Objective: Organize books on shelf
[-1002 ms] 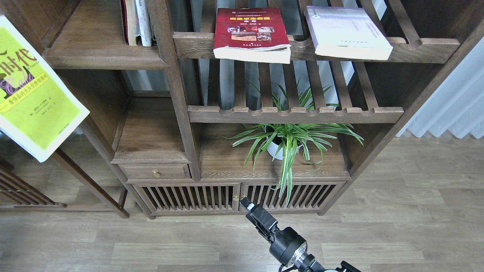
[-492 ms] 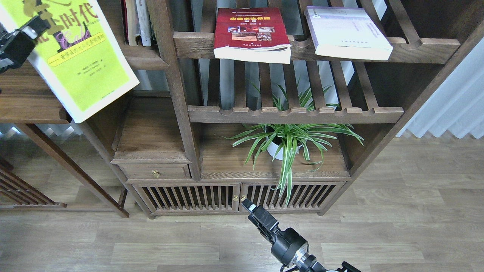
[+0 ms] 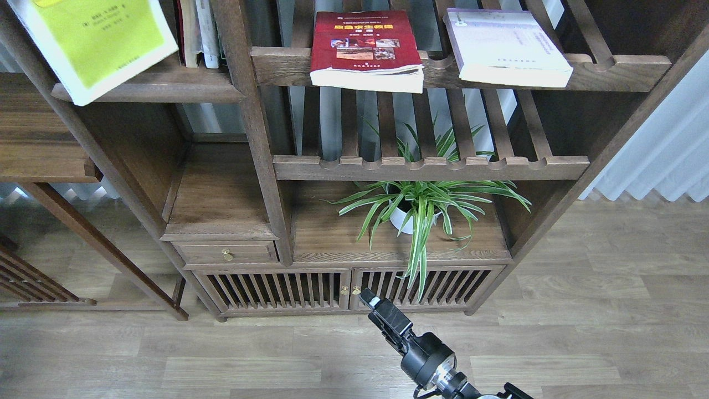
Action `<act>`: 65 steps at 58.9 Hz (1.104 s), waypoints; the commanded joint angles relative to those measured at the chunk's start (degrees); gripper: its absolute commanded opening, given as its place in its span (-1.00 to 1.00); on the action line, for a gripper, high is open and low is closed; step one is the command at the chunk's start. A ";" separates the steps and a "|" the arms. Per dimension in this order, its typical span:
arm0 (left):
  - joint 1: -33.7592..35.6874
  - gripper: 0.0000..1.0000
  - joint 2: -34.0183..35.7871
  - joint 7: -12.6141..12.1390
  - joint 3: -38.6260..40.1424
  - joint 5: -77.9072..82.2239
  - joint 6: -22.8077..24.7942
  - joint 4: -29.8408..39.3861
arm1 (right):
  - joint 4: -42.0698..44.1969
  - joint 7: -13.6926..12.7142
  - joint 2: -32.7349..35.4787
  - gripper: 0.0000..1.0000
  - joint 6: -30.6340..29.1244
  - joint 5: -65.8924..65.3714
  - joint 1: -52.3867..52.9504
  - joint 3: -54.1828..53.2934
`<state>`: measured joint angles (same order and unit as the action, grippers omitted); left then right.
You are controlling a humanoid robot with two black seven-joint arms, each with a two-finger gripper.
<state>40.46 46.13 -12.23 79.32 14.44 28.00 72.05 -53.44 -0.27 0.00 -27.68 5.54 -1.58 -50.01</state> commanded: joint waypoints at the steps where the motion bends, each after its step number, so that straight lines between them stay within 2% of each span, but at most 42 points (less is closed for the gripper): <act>1: 1.90 -0.99 -1.74 0.46 -0.13 1.73 0.00 -1.91 | 0.00 0.00 0.00 0.98 0.00 0.00 0.08 0.00; 13: 7.26 -0.99 -9.56 1.07 0.05 7.52 0.00 -5.78 | 0.00 0.00 0.00 0.98 0.00 0.00 0.17 0.00; 14: 7.96 -0.99 -11.83 1.51 0.14 9.18 0.00 -6.83 | 0.00 0.00 0.00 0.98 0.00 0.00 0.26 0.00; 20: 9.46 -0.99 -15.18 2.82 0.57 12.35 0.00 -8.50 | 0.00 0.00 0.00 0.98 -0.09 0.00 0.26 0.00; 35: 13.68 -1.00 -20.20 6.17 2.07 19.83 0.00 -11.93 | 0.09 0.00 0.00 0.98 -0.09 0.09 0.17 -0.26; 42: 17.02 -1.00 -21.52 10.38 2.42 24.49 0.00 -14.57 | 0.09 0.00 0.00 0.98 -0.18 0.09 0.17 -0.26; 44: 17.72 -1.00 -22.13 12.31 2.42 26.15 0.00 -15.62 | 0.09 0.00 0.00 0.98 -0.09 0.09 0.17 -0.26; 54: 17.90 -1.00 -23.36 17.59 2.51 30.64 0.00 -17.65 | 0.00 0.00 0.00 0.98 -0.18 0.09 0.17 -0.26; 57: 17.90 -1.00 -23.54 19.96 2.69 32.66 0.00 -18.17 | 0.09 0.00 0.00 0.98 -0.18 0.09 0.17 -0.35; 65: 17.64 -1.00 -23.54 23.66 2.69 34.60 0.00 -19.93 | 0.00 0.00 0.00 0.98 -0.27 0.09 0.17 -0.35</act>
<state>58.31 22.65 8.07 81.95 47.28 28.01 53.63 -53.40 -0.27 0.00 -27.89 5.63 -1.41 -50.35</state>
